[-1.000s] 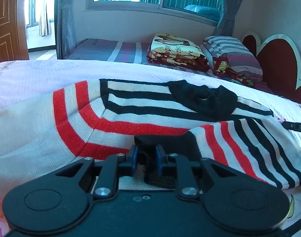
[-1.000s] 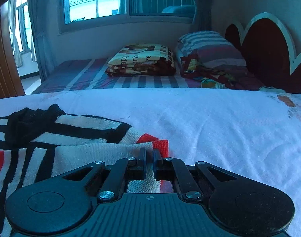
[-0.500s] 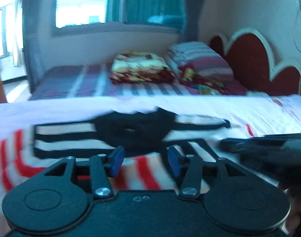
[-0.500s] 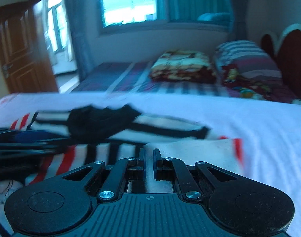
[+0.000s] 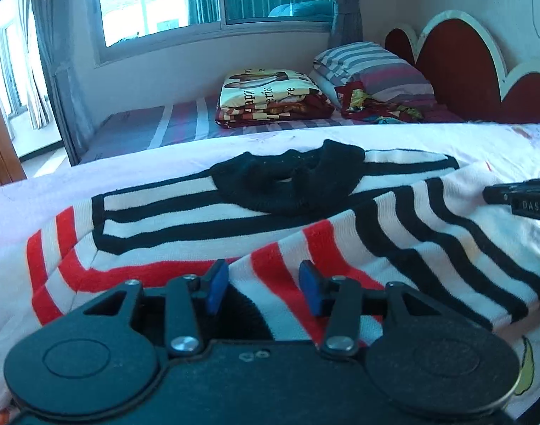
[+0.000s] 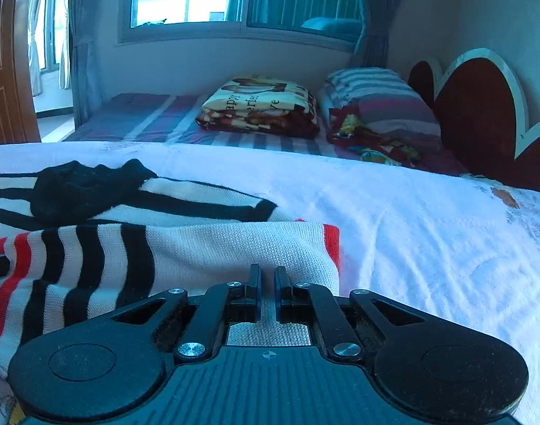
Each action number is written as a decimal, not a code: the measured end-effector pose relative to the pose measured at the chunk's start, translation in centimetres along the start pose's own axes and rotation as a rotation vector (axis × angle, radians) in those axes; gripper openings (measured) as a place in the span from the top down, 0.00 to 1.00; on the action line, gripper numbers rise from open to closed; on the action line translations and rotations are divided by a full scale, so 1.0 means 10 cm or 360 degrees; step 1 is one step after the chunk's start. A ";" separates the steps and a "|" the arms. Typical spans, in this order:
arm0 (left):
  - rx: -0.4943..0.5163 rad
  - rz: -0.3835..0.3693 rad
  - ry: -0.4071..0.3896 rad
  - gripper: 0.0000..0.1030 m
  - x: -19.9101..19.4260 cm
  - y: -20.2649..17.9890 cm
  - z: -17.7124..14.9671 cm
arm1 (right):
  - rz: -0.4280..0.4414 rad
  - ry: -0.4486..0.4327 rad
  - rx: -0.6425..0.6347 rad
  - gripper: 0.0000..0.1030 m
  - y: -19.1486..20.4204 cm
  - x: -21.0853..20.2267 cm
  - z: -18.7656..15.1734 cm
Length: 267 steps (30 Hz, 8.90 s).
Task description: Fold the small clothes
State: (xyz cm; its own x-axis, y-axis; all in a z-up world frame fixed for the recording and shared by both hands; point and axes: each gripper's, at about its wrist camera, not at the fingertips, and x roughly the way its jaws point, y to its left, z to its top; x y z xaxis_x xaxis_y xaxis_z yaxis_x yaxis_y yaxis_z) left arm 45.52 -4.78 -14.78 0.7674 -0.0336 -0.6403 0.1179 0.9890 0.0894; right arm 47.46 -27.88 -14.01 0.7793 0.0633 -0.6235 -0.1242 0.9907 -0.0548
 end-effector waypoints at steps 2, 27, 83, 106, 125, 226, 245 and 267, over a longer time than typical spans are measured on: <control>-0.0023 0.0004 0.0007 0.57 0.01 -0.01 0.02 | -0.0008 0.0006 -0.0020 0.96 0.01 0.00 0.01; -0.0975 0.0372 -0.0002 0.61 -1.31 2.37 -1.01 | 0.0067 -0.0154 0.0178 0.52 0.57 -0.85 -0.08; -0.0077 -0.0225 0.0063 0.71 -0.22 0.11 0.01 | 0.0244 -0.0007 0.0560 0.63 0.23 -1.30 -0.20; -0.0254 0.0232 -0.0048 0.44 -1.05 1.67 -1.03 | 0.0685 0.0184 0.0713 0.64 0.79 -0.70 -0.04; -0.0240 0.0094 -0.0013 0.58 -0.78 1.78 -0.95 | 0.0397 -0.0021 0.0229 0.95 0.78 -0.91 0.10; -0.0130 0.0121 0.0130 0.38 -0.29 0.96 -0.45 | 0.0484 0.0119 0.0181 0.94 0.55 -0.86 -0.12; -0.0090 0.0076 0.0134 0.58 -1.49 0.91 -1.11 | 0.0323 0.0023 0.0247 0.94 0.35 -2.34 -0.63; -0.0872 -0.0571 0.0353 0.62 -2.71 1.46 -2.47 | 0.0476 0.0216 0.0807 0.48 -0.43 -3.61 -2.10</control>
State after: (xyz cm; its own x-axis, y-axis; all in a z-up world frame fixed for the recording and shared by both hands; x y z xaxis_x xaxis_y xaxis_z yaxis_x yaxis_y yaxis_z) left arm 10.92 14.11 -14.97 0.5865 -0.3998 -0.7044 -0.0400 0.8543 -0.5182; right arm 6.97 -36.91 -7.71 0.6659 0.3654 -0.6504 0.0082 0.8682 0.4962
